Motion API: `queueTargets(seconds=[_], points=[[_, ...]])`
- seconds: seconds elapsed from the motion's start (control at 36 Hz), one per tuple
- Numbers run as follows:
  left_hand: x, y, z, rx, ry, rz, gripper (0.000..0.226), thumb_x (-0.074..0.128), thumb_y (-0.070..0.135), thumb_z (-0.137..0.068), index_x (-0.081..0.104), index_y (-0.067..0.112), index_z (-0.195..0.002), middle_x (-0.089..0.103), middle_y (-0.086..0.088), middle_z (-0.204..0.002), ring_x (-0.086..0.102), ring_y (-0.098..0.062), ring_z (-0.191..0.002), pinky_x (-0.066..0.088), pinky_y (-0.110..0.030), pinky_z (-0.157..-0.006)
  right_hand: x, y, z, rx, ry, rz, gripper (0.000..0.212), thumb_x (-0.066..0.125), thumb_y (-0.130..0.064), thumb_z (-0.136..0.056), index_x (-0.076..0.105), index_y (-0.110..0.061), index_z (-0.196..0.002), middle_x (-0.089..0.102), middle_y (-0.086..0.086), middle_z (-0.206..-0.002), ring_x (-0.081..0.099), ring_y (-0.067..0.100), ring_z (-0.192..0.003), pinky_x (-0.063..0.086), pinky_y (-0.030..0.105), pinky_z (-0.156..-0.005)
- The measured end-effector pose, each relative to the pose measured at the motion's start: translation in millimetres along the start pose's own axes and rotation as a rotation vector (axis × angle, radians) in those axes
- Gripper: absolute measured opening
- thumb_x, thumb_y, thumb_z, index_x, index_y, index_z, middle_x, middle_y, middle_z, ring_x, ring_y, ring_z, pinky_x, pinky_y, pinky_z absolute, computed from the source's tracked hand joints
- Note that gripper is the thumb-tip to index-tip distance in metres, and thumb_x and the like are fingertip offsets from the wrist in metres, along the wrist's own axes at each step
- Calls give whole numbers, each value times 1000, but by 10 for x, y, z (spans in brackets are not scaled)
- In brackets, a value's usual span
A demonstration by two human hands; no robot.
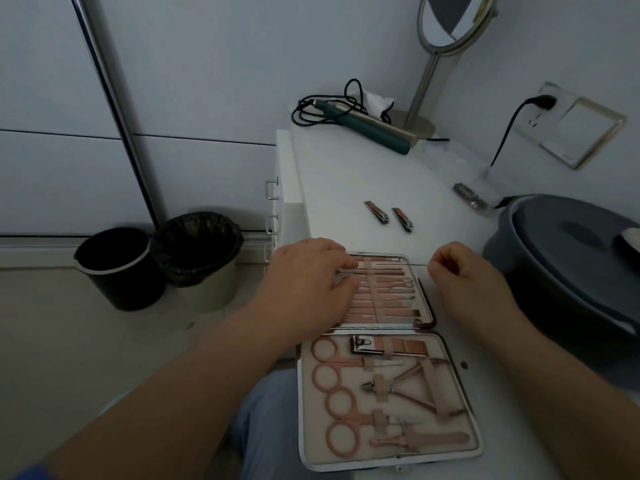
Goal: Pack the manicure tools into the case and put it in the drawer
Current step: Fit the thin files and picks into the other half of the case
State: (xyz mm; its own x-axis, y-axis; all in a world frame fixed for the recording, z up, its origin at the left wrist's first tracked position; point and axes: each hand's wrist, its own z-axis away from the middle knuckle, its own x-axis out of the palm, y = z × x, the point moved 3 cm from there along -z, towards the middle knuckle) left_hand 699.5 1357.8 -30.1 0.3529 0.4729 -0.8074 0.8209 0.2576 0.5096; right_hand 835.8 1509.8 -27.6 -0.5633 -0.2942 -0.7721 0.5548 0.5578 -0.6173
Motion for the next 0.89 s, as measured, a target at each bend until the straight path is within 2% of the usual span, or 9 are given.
queueTargets(seconds=[0.31,0.78,0.89], points=[[92,-20,23,0,16,-56,39,49,44,-84,55,31,-121,51,11,-127,45,-10,-117,23,-32,-101,-4,-52,-61,0,-70,63,17,45,-18,-90,51,-22,-75,55,-6,-73,49,6,-65,34,21,-52],[92,-19,37,18,33,-40,38,52,41,-84,57,26,-119,53,7,-125,47,-12,-113,25,-30,-100,35,-100,-230,-102,-193,225,14,50,-20,-90,54,-25,-78,57,-11,-77,51,5,-72,35,17,-57],[85,-21,42,20,41,-27,38,53,40,-83,59,25,-117,54,7,-124,47,-12,-111,25,-26,-97,37,-142,-256,-191,-187,304,12,50,-20,-91,54,-25,-81,55,-10,-79,52,10,-77,35,23,-60]])
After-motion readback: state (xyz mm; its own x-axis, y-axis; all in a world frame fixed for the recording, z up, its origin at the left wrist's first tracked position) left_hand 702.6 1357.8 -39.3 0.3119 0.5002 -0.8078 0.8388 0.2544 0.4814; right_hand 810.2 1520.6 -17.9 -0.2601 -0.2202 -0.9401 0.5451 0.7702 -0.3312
